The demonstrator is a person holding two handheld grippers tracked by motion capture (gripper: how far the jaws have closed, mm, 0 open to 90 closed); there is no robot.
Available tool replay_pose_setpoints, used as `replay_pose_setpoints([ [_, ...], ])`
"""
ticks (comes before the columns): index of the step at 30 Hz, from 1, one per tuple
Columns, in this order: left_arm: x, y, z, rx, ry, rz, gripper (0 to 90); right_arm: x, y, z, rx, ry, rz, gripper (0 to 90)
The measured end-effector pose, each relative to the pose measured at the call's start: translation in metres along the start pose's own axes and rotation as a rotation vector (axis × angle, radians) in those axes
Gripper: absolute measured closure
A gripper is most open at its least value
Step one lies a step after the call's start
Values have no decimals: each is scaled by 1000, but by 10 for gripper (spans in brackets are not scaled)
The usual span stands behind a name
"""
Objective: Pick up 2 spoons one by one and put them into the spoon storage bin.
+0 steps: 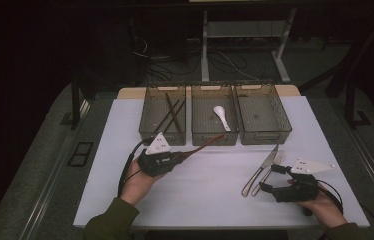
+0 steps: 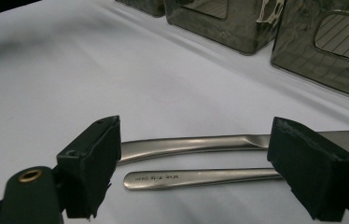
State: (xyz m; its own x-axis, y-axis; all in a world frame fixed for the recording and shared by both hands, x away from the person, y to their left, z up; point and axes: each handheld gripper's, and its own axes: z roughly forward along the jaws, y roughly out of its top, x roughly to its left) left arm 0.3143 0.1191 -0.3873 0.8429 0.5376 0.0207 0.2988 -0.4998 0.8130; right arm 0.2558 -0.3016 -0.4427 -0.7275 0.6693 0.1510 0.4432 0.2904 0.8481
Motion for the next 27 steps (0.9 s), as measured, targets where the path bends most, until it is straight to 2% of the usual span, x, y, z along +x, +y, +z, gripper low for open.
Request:
replay_pose_setpoints([
  [16,18,30,20,-40,31,-1,789,0,0,-1,0,-1,7,171],
  [27,33,50,41,-57,52,-32,788,0,0,-2,-4,0,11,171],
])
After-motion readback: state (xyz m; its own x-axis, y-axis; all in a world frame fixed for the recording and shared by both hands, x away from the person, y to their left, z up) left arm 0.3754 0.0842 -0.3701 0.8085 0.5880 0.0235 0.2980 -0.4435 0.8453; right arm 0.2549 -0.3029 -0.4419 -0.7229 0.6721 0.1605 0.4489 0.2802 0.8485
